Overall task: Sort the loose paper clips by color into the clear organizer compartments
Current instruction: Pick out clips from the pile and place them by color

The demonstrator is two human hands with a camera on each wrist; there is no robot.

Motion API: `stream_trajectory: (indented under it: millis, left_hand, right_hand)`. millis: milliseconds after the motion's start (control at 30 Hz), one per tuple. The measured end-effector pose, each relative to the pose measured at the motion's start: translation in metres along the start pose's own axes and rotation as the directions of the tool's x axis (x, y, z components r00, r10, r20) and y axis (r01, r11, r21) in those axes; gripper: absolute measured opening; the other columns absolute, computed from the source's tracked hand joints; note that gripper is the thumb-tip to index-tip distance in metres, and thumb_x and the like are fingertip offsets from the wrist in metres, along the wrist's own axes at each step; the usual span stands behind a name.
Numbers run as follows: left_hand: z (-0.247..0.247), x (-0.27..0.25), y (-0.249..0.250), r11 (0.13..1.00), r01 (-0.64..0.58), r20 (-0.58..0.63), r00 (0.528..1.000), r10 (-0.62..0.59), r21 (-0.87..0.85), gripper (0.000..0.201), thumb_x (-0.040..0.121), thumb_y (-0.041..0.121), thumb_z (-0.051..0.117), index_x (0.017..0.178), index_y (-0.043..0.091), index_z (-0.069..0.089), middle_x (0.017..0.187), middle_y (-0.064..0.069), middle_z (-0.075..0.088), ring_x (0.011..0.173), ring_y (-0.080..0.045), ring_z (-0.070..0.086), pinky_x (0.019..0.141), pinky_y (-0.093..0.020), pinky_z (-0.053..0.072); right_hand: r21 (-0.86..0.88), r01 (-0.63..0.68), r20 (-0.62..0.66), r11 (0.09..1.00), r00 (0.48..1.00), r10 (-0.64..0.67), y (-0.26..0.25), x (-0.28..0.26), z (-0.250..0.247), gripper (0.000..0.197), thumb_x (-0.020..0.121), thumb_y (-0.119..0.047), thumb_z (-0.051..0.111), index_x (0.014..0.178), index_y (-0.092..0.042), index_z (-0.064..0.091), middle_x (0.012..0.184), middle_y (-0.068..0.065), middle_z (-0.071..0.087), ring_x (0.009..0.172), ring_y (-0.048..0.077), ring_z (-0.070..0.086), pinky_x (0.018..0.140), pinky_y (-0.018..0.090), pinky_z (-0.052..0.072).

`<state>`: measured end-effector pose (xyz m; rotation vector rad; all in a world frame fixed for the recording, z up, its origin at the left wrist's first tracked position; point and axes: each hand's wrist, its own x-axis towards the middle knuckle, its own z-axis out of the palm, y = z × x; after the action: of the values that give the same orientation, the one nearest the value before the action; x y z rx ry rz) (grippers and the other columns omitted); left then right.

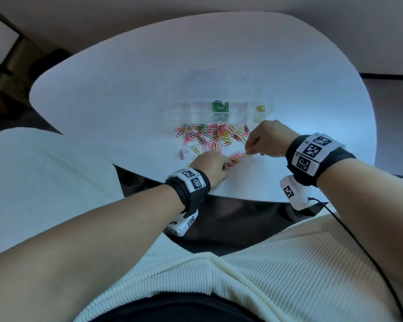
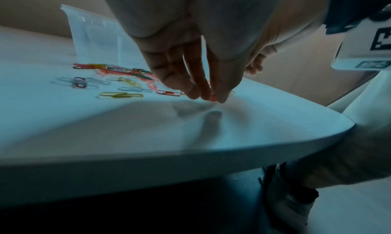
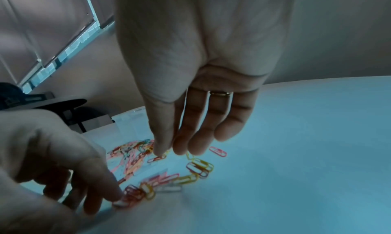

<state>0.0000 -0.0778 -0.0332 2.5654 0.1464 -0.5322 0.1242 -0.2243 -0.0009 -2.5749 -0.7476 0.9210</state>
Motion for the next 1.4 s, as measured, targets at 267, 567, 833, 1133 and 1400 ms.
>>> stream_trajectory:
  millis: [267,567,833,1133,1400]
  left_hand:
    - [0.008,-0.002,-0.009,0.982,-0.12,0.06,0.992,0.113,0.143,0.03,0.092,0.021,0.055,0.121,0.022,0.064,0.093,-0.004,0.046,0.089,-0.024,0.052,0.065,-0.025,0.031]
    - [0.008,0.0,-0.016,0.981,-0.146,0.049,0.989,0.141,0.13,0.022,0.092,0.023,0.059,0.107,0.013,0.071,0.11,-0.005,0.061,0.106,-0.022,0.054,0.085,-0.032,0.044]
    - [0.006,-0.001,-0.011,0.99,-0.106,0.062,0.993,0.1,0.096,0.023,0.089,0.014,0.056,0.111,0.013,0.063,0.108,-0.007,0.065,0.1,-0.026,0.059,0.084,-0.032,0.047]
    - [-0.065,-0.012,0.0,0.981,-0.141,0.017,0.989,0.145,-0.133,0.014,0.081,0.01,0.061,0.085,0.018,0.072,0.084,0.006,0.064,0.076,-0.011,0.057,0.064,-0.018,0.041]
    - [-0.096,-0.004,-0.054,0.952,0.054,-0.096,0.992,-0.087,-0.302,0.03,0.087,0.009,0.041,0.057,0.014,0.041,0.061,-0.002,0.039,0.06,-0.017,0.033,0.059,-0.028,0.029]
  right_hand:
    - [-0.103,-0.059,-0.094,0.993,0.994,0.05,0.004,0.005,0.018,0.005,0.082,-0.033,0.075,0.083,-0.028,0.075,0.087,-0.004,0.072,0.074,0.015,0.064,0.071,0.03,0.055]
    - [-0.232,-0.05,-0.153,0.972,0.988,0.014,-0.006,0.004,0.034,0.016,0.084,-0.041,0.071,0.093,-0.028,0.075,0.091,0.0,0.07,0.073,0.019,0.059,0.064,0.026,0.045]
    - [-0.28,-0.067,-0.141,0.958,0.99,0.028,-0.013,0.007,0.043,0.01,0.084,-0.027,0.064,0.088,-0.02,0.072,0.085,0.004,0.064,0.073,0.024,0.06,0.064,0.028,0.044]
    - [-0.264,-0.083,-0.175,0.961,0.984,0.036,-0.015,0.006,0.044,0.02,0.088,-0.035,0.058,0.082,-0.016,0.058,0.088,0.005,0.061,0.074,0.025,0.056,0.063,0.029,0.04]
    - [0.58,-0.075,-0.168,0.811,0.963,0.209,-0.043,-0.012,-0.003,0.021,0.085,-0.019,0.036,0.065,-0.014,0.038,0.053,0.001,0.036,0.052,0.018,0.028,0.052,0.033,0.024]
